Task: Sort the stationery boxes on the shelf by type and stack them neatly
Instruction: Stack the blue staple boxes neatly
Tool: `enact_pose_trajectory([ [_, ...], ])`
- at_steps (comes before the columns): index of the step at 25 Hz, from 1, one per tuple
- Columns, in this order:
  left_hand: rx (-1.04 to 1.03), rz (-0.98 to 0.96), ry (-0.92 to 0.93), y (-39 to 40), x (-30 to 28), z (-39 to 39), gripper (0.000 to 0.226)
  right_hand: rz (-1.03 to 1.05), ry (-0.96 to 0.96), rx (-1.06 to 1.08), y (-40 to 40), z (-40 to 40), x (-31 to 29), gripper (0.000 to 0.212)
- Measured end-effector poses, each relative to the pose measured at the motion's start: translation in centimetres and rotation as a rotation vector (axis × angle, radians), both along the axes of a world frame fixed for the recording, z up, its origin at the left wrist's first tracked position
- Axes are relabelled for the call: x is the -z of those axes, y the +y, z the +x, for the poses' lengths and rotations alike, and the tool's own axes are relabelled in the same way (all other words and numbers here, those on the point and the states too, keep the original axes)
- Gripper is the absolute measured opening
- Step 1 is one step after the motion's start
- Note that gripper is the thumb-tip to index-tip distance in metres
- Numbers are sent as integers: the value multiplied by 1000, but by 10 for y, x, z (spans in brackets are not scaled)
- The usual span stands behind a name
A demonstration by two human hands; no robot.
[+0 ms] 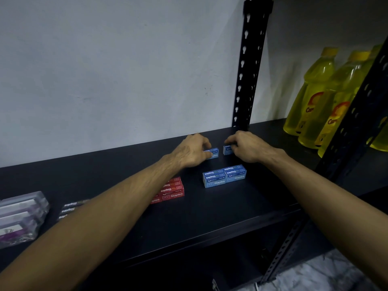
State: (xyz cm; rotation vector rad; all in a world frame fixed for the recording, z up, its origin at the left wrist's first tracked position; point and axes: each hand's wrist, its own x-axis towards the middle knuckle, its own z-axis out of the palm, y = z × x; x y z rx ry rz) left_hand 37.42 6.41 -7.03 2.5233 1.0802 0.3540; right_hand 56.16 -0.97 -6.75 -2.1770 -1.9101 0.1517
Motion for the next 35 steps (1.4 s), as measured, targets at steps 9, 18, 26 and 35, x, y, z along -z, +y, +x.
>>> enact_pose_trajectory([
  [9, 4, -27, -59, 2, 6, 4, 13, 0, 116, -116, 4, -2, 3, 32],
  [18, -5, -104, -149, 1, 6, 3, 19, 6, 194, -53, 9, 1, 6, 26],
  [26, 17, -158, -131, -5, 1, -5, 16, -57, 214, -68, 5, -1, 3, 24],
  [35, 84, -205, -109, -27, 1, -22, 17, -136, 287, -109, -20, -8, -5, 24],
])
